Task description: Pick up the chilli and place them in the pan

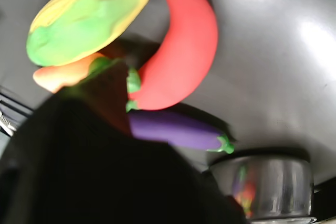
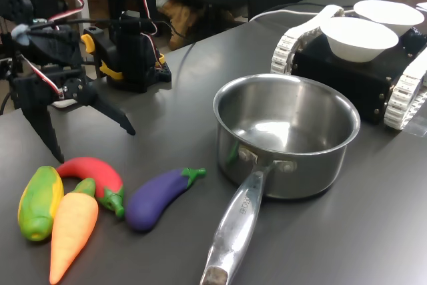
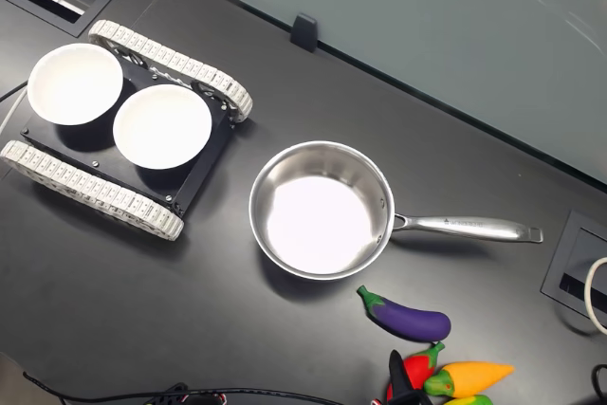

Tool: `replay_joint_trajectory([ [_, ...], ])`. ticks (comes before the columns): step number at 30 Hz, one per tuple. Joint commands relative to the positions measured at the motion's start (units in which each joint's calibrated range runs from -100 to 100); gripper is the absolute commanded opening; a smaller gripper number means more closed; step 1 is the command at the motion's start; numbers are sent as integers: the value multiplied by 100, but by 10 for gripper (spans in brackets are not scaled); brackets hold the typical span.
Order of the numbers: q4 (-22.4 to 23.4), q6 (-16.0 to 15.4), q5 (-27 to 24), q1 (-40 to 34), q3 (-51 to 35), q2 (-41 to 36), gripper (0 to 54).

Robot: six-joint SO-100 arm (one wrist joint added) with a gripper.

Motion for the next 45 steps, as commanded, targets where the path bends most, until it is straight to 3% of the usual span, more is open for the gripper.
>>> replay_joint_trajectory([
  [1, -271, 169, 122, -230, -341, 38, 453],
  [12, -885, 463, 54, -711, 495, 106, 439],
  [18, -928, 673, 54, -906, 831, 80, 432],
  [32, -1201, 757, 73, -964, 1185, 80, 383],
  [37, -1235, 1127, 166, -1078, 1185, 156, 342],
  [45, -1363, 1421, 225, -1262, 1431, 106, 297],
])
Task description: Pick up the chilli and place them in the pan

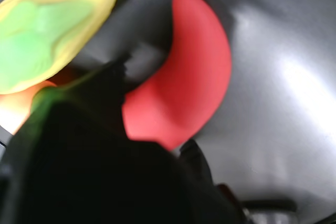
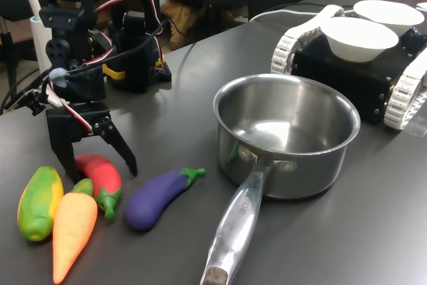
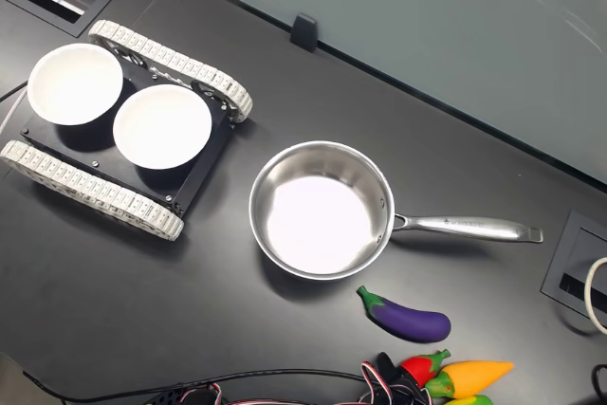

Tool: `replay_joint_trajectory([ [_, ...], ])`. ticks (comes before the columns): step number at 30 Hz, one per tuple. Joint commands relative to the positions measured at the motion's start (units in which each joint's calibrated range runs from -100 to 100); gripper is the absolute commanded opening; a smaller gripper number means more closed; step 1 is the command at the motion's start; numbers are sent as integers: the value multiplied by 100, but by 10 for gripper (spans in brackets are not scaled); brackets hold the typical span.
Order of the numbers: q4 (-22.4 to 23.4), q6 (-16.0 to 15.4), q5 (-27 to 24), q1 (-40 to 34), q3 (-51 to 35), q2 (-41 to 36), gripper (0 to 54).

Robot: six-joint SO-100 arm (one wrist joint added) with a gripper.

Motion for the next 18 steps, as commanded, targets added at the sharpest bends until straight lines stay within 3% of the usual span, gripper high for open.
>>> replay_joint_trajectory([
  [1, -156, 233, 78, -141, 119, -113, 289],
  [7, -233, 485, 137, -302, 337, -198, 227],
  [18, -318, 536, 166, -382, 473, -257, 112],
])
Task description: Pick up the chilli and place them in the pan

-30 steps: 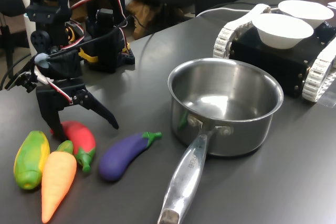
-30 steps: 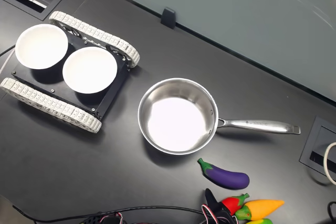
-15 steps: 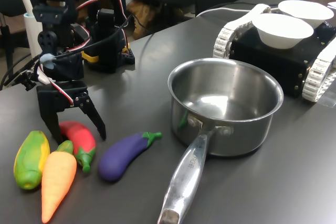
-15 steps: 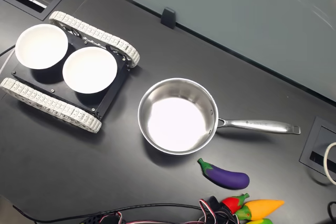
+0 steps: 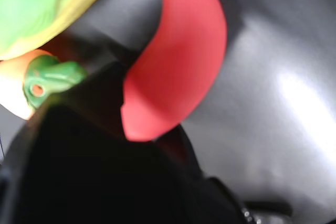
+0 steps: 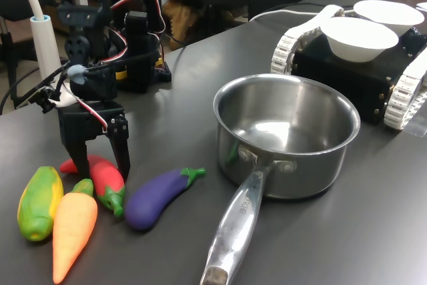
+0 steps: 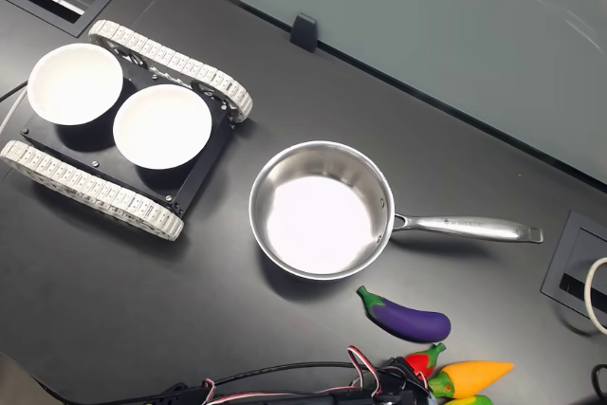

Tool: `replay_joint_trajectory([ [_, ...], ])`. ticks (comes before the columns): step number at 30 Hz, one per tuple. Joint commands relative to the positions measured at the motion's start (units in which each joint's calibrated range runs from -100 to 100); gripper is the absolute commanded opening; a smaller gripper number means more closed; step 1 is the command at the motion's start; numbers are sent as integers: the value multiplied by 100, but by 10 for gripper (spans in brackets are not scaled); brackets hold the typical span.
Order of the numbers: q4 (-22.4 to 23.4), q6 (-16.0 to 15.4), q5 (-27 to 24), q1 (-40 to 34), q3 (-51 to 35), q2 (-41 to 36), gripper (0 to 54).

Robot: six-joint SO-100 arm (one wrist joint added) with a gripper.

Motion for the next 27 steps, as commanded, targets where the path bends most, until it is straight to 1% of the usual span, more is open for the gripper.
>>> replay_joint_trajectory([
  [1, -140, 196, 59, -41, 165, -29, 108],
  [2, -140, 196, 63, -41, 174, -38, 101],
  [7, -191, 196, 73, -29, 247, -80, 2],
  [13, -259, 196, 5, -29, 338, -156, 2],
  [19, -566, 154, -234, -64, 710, -477, 2],
  [22, -549, 19, -366, -64, 665, -595, 2],
  [24, -532, -174, -527, -64, 511, -671, 2],
  [27, -259, -586, -777, 17, 47, -755, 2],
])
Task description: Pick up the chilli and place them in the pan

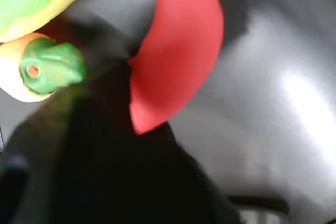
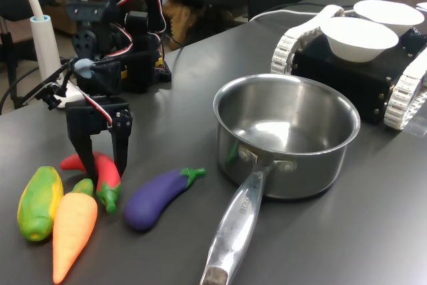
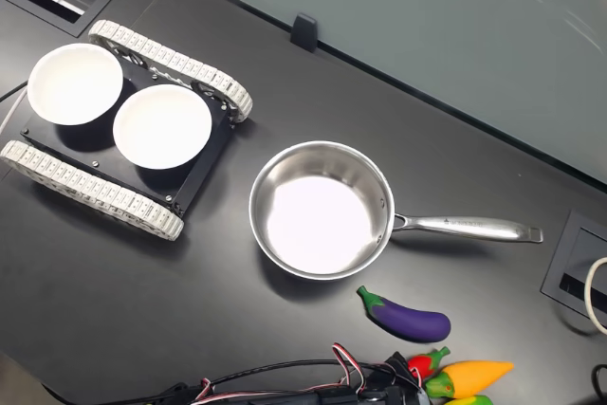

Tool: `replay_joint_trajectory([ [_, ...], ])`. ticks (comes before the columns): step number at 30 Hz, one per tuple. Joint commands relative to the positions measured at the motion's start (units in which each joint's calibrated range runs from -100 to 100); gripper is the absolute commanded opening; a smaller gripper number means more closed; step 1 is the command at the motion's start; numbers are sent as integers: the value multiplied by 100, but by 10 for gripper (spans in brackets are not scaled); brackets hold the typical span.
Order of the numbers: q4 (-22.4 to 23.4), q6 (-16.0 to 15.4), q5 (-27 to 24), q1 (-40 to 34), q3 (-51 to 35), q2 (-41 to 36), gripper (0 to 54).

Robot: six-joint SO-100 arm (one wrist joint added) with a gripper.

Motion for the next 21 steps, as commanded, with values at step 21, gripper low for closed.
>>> replay_joint_trajectory([
  [21, 1070, -1729, -1241, 381, -2113, -1144, 2],
])
